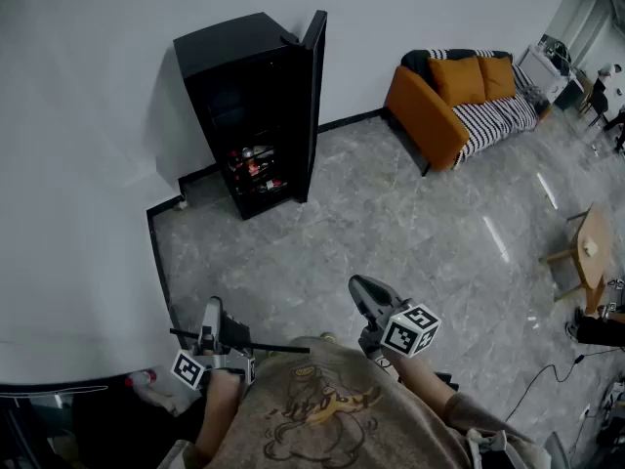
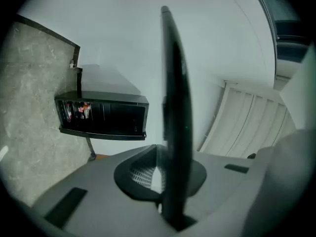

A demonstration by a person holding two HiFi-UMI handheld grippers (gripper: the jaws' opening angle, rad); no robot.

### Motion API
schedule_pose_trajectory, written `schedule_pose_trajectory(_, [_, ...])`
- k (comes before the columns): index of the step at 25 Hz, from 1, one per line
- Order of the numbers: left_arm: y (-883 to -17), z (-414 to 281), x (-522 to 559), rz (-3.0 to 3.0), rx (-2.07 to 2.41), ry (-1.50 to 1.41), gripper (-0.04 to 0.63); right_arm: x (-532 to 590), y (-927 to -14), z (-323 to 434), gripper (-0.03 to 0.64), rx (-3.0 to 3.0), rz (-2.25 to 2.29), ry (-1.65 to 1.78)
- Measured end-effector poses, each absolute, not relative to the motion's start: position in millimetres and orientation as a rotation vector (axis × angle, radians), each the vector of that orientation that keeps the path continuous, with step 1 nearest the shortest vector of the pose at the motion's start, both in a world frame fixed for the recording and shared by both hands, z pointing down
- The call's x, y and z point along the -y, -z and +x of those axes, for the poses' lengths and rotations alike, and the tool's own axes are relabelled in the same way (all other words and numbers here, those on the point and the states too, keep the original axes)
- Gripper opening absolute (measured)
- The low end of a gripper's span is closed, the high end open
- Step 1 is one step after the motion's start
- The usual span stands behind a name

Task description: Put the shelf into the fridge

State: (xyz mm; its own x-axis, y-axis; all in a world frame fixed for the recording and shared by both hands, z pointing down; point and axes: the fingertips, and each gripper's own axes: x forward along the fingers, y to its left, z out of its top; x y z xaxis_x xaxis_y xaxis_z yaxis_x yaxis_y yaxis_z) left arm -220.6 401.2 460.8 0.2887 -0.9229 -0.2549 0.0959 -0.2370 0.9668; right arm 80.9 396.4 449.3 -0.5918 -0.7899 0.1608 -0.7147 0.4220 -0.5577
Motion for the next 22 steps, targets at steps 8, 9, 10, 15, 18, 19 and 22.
schedule_pose_trajectory(8, [-456.4, -205.3, -401.5, 1.474, 0.815, 1.186, 0.017, -403.8, -442.3, 90.6, 0.026, -2.553, -1.272, 0.896])
schedule_pose_trajectory(9, [-455.4, -201.8, -402.4, 1.479, 0.817, 1.183, 0.017, -406.0, -439.0, 92.4, 0.026, -2.547, -1.236, 0.905])
schedule_pose_trajectory(10, [-454.6, -198.2, -403.5, 1.483, 0.82, 1.183, 0.017, -408.1, -435.3, 94.2, 0.026, -2.541, -1.197, 0.916])
schedule_pose_trajectory(15, [-455.1, -183.3, -410.8, 1.476, 0.839, 1.232, 0.017, -420.7, -426.0, 106.1, 0.026, -2.573, -1.063, 0.93])
schedule_pose_trajectory(18, [-457.3, -179.1, -411.8, 1.458, 0.855, 1.282, 0.017, -421.6, -426.0, 115.5, 0.026, -2.59, -1.024, 0.941])
schedule_pose_trajectory(19, [-458.6, -177.3, -412.3, 1.454, 0.864, 1.293, 0.017, -420.8, -425.4, 119.2, 0.026, -2.589, -1.015, 0.945])
schedule_pose_trajectory(22, [-461.3, -170.8, -412.5, 1.447, 0.88, 1.309, 0.017, -417.2, -428.0, 130.6, 0.026, -2.584, -1.008, 0.956])
